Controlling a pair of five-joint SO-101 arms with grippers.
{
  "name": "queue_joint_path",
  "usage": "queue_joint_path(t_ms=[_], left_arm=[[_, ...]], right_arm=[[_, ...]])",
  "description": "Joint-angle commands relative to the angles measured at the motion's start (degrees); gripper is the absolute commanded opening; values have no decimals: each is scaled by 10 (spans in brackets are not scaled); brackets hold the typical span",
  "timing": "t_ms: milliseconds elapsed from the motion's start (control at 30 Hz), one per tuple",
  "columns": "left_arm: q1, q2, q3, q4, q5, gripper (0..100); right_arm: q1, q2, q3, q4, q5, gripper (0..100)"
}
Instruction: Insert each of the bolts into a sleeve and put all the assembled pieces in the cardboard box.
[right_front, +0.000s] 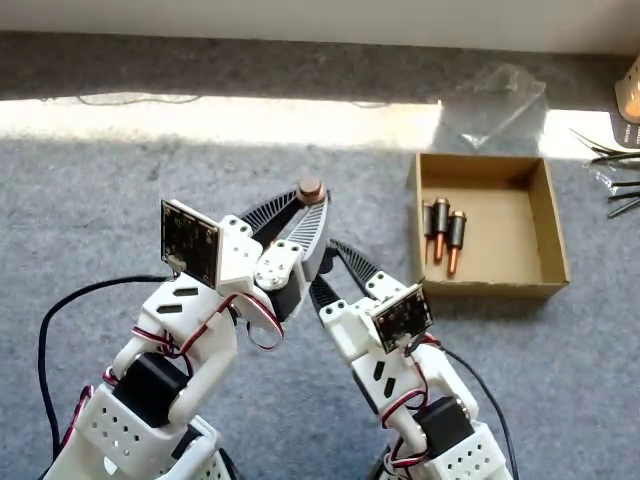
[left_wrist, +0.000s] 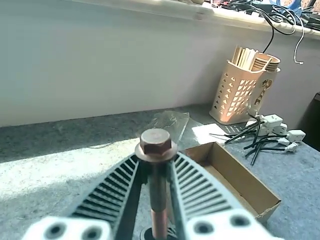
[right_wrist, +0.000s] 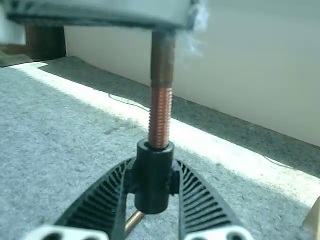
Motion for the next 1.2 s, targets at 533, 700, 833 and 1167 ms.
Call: queue_joint_path(t_ms=[533, 700, 833, 1167], left_arm=[[10, -9, 30, -15, -44, 6], [9, -12, 43, -15, -43, 6], [9, -13, 59, -15, -43, 6], [8, -13, 80, -14, -43, 6]], right_arm=[[-6, -2, 78, 0, 10, 5], [-6, -2, 78, 0, 10, 5], [-6, -2, 78, 0, 10, 5], [-6, -2, 78, 0, 10, 5]])
